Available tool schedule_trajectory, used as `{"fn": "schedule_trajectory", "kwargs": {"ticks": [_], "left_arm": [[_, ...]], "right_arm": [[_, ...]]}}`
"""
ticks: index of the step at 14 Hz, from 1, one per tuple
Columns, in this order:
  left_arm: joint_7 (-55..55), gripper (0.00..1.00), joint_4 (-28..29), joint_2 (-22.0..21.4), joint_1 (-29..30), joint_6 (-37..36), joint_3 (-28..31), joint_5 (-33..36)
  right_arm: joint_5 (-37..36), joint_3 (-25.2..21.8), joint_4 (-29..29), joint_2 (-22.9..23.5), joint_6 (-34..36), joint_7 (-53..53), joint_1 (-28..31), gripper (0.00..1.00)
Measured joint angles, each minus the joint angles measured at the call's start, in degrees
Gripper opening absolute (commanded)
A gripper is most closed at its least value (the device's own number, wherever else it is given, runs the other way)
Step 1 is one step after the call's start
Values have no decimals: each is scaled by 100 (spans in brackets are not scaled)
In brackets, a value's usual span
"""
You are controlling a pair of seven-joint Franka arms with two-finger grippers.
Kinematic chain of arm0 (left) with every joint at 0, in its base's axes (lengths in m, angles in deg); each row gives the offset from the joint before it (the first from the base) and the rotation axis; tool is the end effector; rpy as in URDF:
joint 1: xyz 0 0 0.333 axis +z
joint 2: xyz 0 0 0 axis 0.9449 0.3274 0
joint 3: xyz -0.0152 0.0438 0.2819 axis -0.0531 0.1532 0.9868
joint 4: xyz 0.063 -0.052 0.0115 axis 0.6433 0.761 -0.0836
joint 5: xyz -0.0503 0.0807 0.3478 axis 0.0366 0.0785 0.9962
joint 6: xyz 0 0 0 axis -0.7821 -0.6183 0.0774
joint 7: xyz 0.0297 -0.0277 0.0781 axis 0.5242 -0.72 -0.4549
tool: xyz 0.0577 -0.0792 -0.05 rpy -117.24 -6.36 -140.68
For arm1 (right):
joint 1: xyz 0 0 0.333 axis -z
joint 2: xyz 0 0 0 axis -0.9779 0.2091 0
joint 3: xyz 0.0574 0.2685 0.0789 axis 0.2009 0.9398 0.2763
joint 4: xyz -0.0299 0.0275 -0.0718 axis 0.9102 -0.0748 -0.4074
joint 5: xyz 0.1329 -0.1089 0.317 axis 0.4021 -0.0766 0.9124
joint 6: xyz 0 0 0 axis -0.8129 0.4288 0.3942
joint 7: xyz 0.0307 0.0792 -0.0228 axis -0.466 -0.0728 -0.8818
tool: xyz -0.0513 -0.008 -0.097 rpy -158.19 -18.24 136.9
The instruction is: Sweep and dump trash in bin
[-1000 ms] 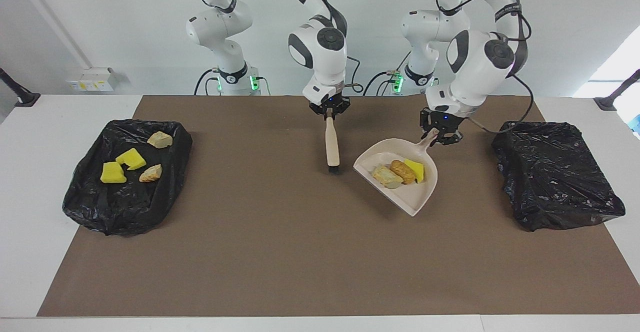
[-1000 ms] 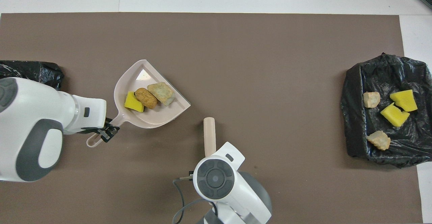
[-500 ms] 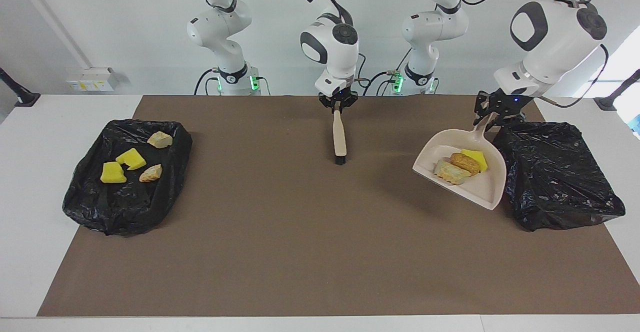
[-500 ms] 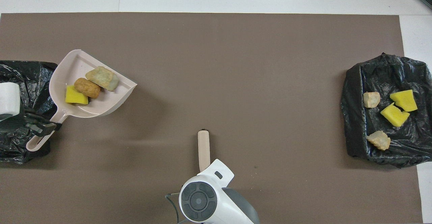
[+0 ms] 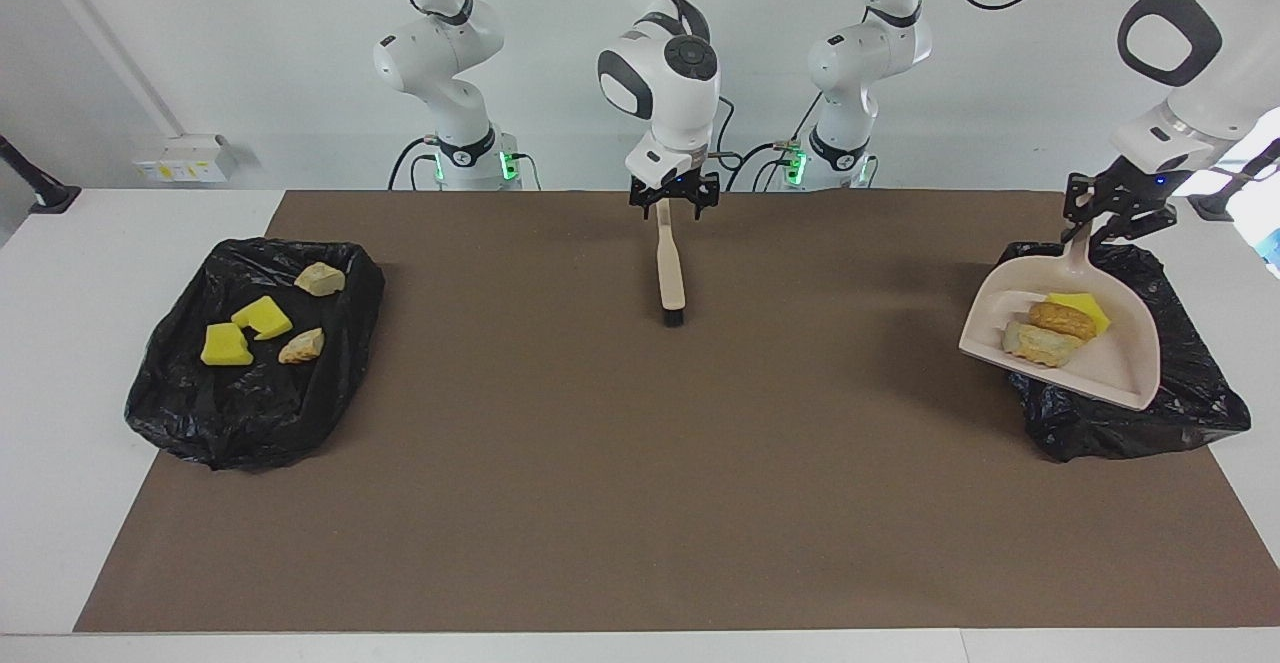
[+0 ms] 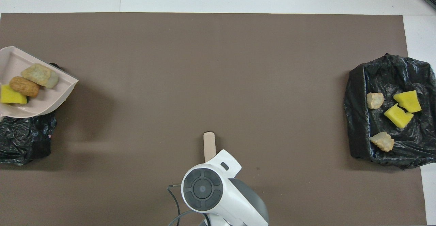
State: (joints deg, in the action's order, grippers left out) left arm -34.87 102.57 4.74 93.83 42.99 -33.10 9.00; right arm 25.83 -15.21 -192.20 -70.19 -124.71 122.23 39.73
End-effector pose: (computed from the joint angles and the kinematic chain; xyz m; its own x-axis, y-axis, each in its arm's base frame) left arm 0.4741 0.1763 0.5036 0.8526 -0.5223 0.0190 -0.5226 -0.8517 0.0382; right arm 0.3447 0.3902 0.3843 0.9913 -0.0269 -0.1291 -0.0244 -0.9995 0.0209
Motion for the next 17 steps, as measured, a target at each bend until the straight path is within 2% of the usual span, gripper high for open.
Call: {"fn": "schedule_trajectory", "kwargs": {"ticks": [3, 6, 11, 15, 17], "left_arm": [[1059, 0, -343, 322, 521, 39, 72, 478], [1829, 0, -977, 808, 926, 85, 108, 1137], [2346, 0, -1757, 1346, 912, 164, 48, 2336], [2410, 0, -1845, 1430, 611, 264, -37, 3540], [2409, 0, -1848, 1433, 357, 264, -52, 3887]], "right_arm": [[-17, -10, 362, -240, 635, -674, 469, 100], [-26, -34, 614, -486, 1169, -1528, 966, 100], [-78, -108, 1322, -601, 1811, -3235, 1967, 100], [-432, -178, 1752, -648, 2083, -4848, 2886, 100], [-610, -201, 1895, -648, 2089, -5403, 3254, 100]]}}
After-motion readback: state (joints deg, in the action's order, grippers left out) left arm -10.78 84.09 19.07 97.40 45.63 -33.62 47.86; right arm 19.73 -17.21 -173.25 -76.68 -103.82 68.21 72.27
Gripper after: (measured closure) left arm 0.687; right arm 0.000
